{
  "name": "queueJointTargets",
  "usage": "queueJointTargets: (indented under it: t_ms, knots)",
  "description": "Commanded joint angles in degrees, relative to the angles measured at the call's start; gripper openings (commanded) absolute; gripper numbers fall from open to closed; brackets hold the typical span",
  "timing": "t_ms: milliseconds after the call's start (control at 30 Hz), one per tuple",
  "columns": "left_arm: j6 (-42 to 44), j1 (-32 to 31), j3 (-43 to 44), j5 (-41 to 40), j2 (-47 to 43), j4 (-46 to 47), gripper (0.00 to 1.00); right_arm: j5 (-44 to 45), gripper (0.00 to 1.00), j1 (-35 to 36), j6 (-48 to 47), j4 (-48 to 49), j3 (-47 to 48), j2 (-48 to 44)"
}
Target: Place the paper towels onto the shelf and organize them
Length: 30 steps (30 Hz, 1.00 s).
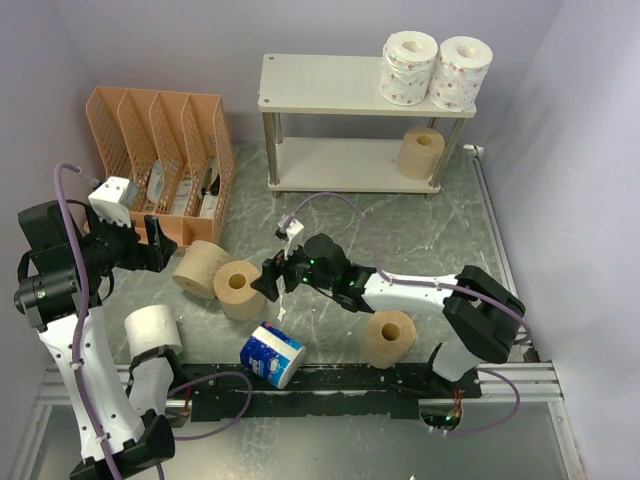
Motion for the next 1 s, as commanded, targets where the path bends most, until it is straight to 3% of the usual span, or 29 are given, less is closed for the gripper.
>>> queueJointTargets:
  t_ms: [0, 267, 800, 967]
  knots:
    - [-0.3, 0.5, -0.1, -0.6, -0.5, 1.6, 0.94, 0.3, 0.8, 0.3, 0.3, 4.2, 1.9, 1.7]
    - [-0.2, 0.5, -0.1, -0.1, -0.5, 1.5, 0.94, -2.6, 0.69, 0.3, 1.2, 4.7, 4.9, 6.9]
    - [0.4, 0.5, -1.1, -0.5, -0.7, 2.2, 0.94, -0.4, 0.57, 0.3, 0.5, 3.7, 7.8, 12.2]
    - [0.6, 0.5, -1.1, -0.2, -0.6, 2.1, 0.94, -1.8, 0.49, 0.2, 0.9, 4.0, 8.5, 13.9]
